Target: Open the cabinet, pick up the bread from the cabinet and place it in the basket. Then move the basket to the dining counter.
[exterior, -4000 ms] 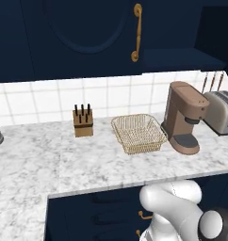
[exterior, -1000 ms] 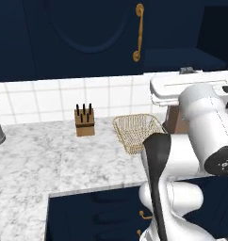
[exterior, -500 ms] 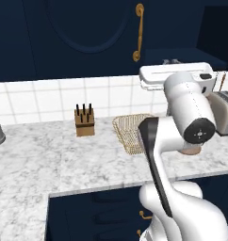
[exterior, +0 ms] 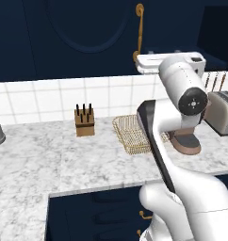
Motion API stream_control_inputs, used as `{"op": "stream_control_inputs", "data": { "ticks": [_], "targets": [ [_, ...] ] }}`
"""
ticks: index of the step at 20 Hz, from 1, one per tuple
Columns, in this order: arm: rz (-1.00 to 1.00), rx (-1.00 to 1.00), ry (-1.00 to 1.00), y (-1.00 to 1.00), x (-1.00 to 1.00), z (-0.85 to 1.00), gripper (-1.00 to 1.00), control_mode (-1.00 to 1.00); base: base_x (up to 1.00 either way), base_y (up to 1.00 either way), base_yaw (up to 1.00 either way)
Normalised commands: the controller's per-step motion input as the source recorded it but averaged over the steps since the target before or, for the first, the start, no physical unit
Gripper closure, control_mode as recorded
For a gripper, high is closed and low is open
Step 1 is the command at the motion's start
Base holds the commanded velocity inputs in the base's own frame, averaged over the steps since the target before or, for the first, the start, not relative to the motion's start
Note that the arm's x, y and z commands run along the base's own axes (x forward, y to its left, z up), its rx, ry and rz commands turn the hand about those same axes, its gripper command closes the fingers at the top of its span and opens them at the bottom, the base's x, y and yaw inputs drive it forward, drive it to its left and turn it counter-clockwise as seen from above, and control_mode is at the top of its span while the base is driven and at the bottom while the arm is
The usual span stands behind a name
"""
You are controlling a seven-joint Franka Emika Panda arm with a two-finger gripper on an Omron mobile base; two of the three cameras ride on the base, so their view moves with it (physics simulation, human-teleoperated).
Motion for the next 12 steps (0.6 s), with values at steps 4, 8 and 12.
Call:
{"op": "stream_control_inputs", "data": {
  "ticks": [4, 8, 12],
  "targets": [
    [0.0, 0.14, 0.19, 0.04, 0.36, 0.15, -1.0, -1.0, 0.0, 0.0, 0.0],
    [0.0, 0.16, 0.09, 0.0, 0.08, 0.07, -1.0, -1.0, 0.0, 0.0, 0.0],
    [0.01, 0.13, 0.13, 0.0, 0.18, 0.07, -1.0, -1.0, 0.0, 0.0, 0.0]
  ]
}}
